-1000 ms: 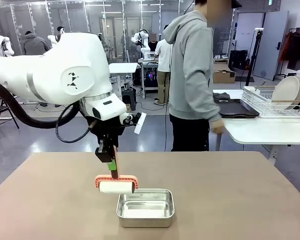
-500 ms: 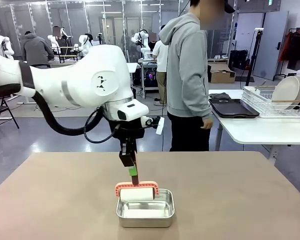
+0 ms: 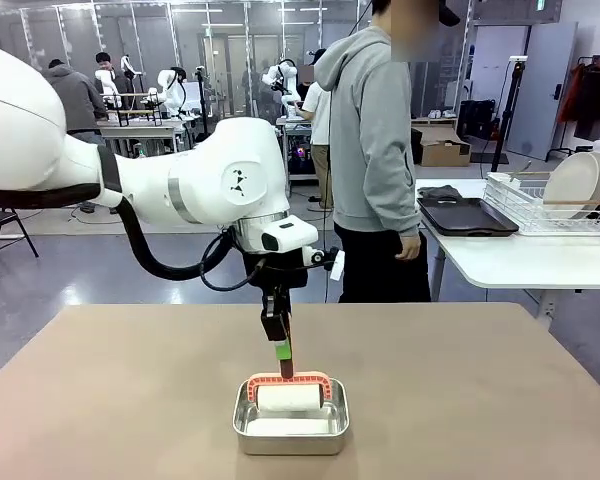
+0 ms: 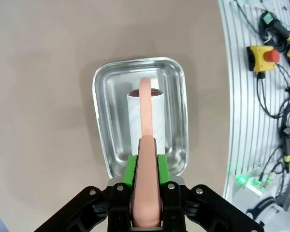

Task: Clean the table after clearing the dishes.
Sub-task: Place the Lint Roller back on top of the Airtight Container.

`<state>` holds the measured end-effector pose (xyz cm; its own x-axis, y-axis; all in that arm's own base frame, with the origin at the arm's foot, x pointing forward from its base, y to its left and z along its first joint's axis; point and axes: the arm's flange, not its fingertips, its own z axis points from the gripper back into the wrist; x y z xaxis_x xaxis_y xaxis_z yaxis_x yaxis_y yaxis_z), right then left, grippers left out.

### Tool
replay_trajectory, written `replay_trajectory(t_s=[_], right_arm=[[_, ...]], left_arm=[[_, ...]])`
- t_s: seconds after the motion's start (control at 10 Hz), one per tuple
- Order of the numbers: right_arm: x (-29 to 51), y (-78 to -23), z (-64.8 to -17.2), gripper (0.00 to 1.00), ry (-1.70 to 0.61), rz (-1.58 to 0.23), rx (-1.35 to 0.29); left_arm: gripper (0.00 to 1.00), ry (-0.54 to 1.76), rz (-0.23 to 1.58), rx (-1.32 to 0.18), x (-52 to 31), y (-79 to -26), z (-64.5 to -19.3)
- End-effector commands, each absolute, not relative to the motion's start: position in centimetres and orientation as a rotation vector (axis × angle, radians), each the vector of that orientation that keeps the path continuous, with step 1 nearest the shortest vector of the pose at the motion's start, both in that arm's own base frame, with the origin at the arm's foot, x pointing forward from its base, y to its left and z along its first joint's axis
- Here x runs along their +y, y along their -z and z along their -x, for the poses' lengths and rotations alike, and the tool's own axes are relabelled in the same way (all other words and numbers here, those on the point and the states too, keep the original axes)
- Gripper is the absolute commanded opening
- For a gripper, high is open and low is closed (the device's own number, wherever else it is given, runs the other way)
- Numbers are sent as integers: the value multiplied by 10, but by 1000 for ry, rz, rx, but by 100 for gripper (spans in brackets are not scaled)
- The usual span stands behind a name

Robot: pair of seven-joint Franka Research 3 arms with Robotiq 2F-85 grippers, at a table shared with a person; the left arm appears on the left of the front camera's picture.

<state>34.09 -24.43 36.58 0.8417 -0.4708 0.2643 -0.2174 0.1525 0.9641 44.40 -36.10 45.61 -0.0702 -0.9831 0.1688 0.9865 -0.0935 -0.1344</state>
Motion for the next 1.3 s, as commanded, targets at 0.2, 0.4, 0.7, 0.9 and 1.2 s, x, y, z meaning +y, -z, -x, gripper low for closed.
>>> replay_trajectory(t_s=[0.2, 0.4, 0.7, 0.9, 1.2], right_arm=[[-244, -371, -340, 100, 210, -1438, -583], [-244, -371, -340, 100, 210, -1438, -583], [-244, -371, -340, 100, 210, -1438, -583], [-244, -371, -340, 100, 210, -1438, -583], [-244, -371, -340, 100, 210, -1438, -583]], left_arm=[[21, 1654, 194, 46, -370, -444, -470], [21, 1650, 204, 83, -367, -434, -484], [21, 1648, 244, 104, -365, -424, -507], [21, 1660, 258, 126, -367, -416, -519], [21, 1643, 270, 138, -365, -411, -526]])
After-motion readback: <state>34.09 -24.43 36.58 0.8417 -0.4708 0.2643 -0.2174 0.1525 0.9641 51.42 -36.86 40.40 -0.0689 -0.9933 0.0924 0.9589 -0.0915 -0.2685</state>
